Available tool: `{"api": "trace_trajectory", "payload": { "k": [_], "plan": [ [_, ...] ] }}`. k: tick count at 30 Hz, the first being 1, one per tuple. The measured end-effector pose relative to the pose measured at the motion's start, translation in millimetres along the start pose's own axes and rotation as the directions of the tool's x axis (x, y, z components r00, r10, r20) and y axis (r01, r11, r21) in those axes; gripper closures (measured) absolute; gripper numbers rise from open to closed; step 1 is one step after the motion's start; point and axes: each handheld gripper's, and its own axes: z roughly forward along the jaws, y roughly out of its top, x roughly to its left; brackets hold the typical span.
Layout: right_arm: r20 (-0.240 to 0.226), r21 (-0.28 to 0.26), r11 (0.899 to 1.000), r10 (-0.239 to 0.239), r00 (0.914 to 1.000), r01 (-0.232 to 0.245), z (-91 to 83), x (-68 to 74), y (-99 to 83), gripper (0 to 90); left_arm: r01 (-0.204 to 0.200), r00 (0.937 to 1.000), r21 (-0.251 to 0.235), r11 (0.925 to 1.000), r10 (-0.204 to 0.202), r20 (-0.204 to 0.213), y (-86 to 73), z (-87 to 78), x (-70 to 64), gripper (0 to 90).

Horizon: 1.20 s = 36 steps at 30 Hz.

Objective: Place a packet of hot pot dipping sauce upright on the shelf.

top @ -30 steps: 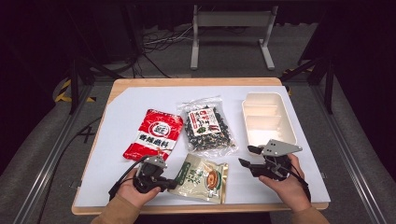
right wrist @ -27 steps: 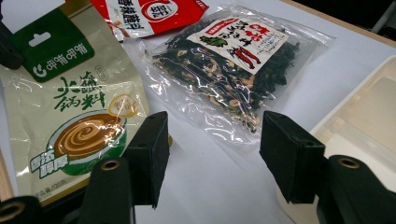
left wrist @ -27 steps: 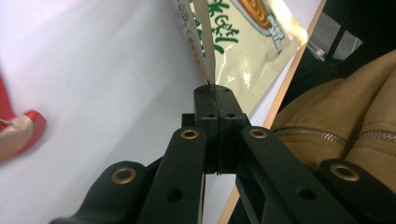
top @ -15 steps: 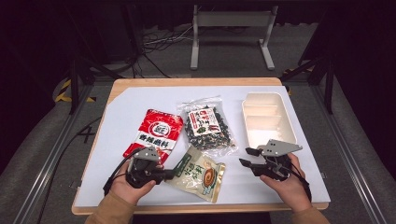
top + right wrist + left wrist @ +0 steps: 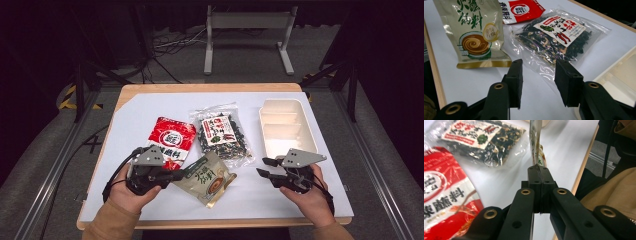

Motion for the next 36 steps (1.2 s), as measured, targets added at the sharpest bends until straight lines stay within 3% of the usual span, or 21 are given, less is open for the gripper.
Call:
{"api": "trace_trajectory", "payload": {
  "k": [2, 12, 18, 27, 36],
  "plan": [
    [-0.003, -0.004, 1.000, -0.003, 1.0000, 0.003, -0.4, 0.8, 1.5, 58.3, -0.015, 0.9999, -0.002, 0.9999, 0.015, 0.006, 2.9, -2.8, -0.2, 90.0],
    [-0.025, -0.014, 0.999, -0.034, 0.9991, 0.034, -2.0, 7.0, 9.2, 59.3, -0.060, 0.9975, -0.013, 0.9981, 0.060, -0.037, 12.6, -9.5, -1.5, 90.0],
    [-0.043, -0.036, 0.999, -0.039, 0.9983, 0.038, -1.4, 10.0, 14.8, 57.8, -0.108, 0.9923, -0.019, 0.9940, 0.107, -0.064, 19.3, -17.8, -3.4, 90.0],
    [-0.102, -0.078, 0.997, -0.032, 0.9943, 0.024, 4.1, 18.4, 28.9, 53.2, -0.130, 0.9902, -0.045, 0.9905, 0.127, -0.058, 26.5, -24.9, -3.8, 90.0],
    [-0.163, -0.114, 0.990, -0.106, 0.9810, 0.088, 18.3, 34.8, 58.4, 50.2, -0.158, 0.9870, -0.054, 0.9859, 0.156, -0.038, 32.1, -25.1, -7.6, 90.0]
  ]
}}
